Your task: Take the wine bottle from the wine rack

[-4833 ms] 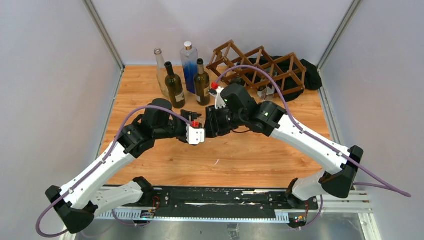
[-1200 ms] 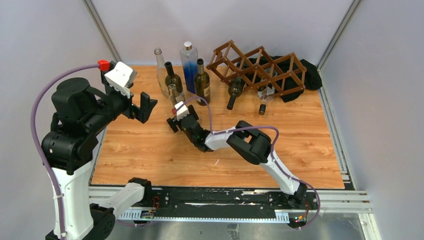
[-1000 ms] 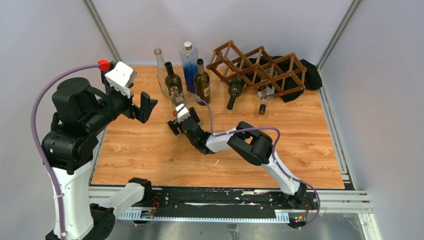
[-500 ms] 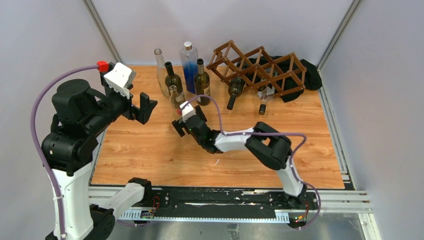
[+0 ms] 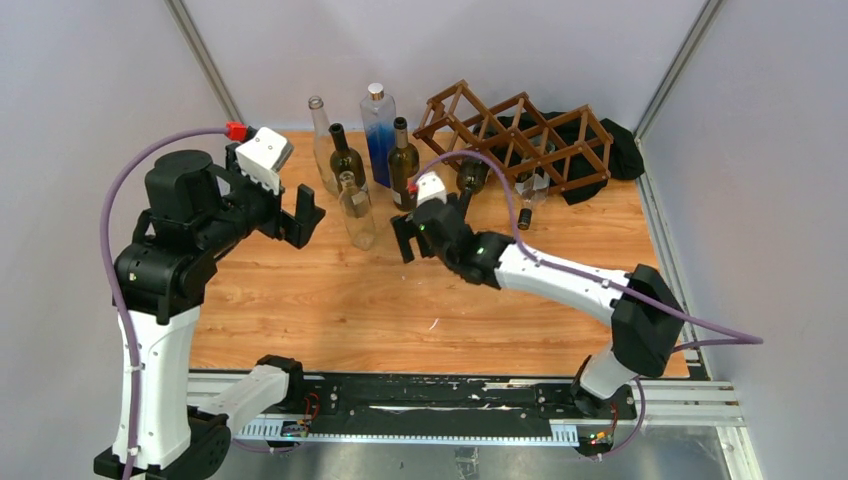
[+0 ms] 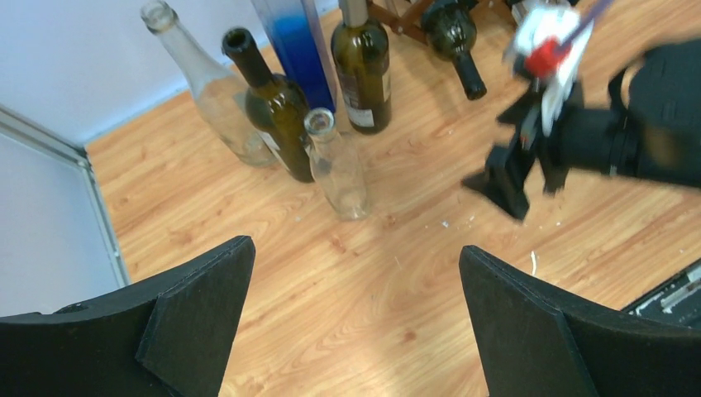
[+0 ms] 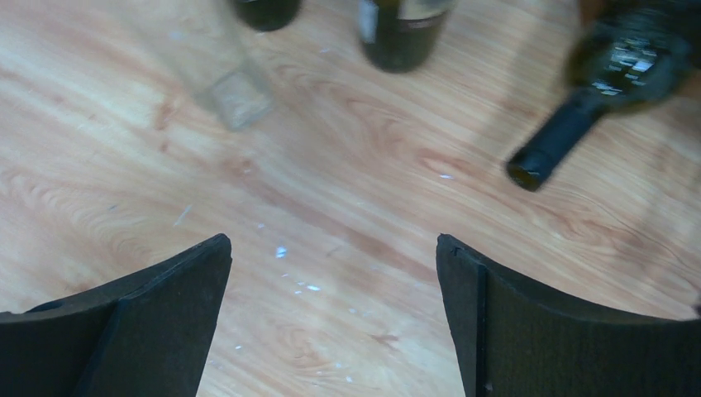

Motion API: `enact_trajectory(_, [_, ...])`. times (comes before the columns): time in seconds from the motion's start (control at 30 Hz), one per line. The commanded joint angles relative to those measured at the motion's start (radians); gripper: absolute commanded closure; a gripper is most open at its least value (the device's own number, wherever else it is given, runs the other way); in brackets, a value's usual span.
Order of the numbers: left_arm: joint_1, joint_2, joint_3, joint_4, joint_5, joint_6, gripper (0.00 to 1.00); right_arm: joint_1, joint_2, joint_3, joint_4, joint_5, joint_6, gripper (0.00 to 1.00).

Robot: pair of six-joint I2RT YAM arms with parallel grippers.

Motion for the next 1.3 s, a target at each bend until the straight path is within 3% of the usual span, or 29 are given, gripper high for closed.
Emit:
enact_trajectory(0.0, [0.008, -0.024, -0.063, 0.0, 0.025, 0.004, 0.0, -0.172, -0.022, 0.09, -0.298, -0.064, 0.11, 0.03])
enact_trajectory(0.13, [0.008, -0.048, -0.14, 0.001, 0.031, 0.033, 0.0, -0.333, 0.027, 0.154, -0.341, -0.152, 0.16, 0.03])
enact_trajectory(0.33, [0.008, -0.113, -0.267, 0.071, 0.051, 0.075, 0.0, -0.477, 0.221, 0.333, -0.384, -0.234, 0.189, 0.14])
enact_trajectory(0.57, [0.008, -0.143, -0.422, 0.162, 0.025, 0.108, 0.0, -0.514, 0.42, 0.531, -0.422, -0.262, 0.18, 0.18])
enact_trajectory(0.87, [0.008, -0.142, -0.472, 0.225, 0.047, 0.093, 0.0, -0.521, 0.521, 0.586, -0.416, -0.227, 0.223, 0.27])
enact_trajectory(1.1, [0.008, -0.146, -0.468, 0.228, 0.052, 0.104, 0.0, -0.518, 0.521, 0.51, -0.378, -0.19, 0.3, 0.42])
enact_trajectory(1.27, [0.008, -0.159, -0.476, 0.228, 0.056, 0.119, 0.0, -0.514, 0.463, 0.455, -0.343, -0.194, 0.313, 0.68])
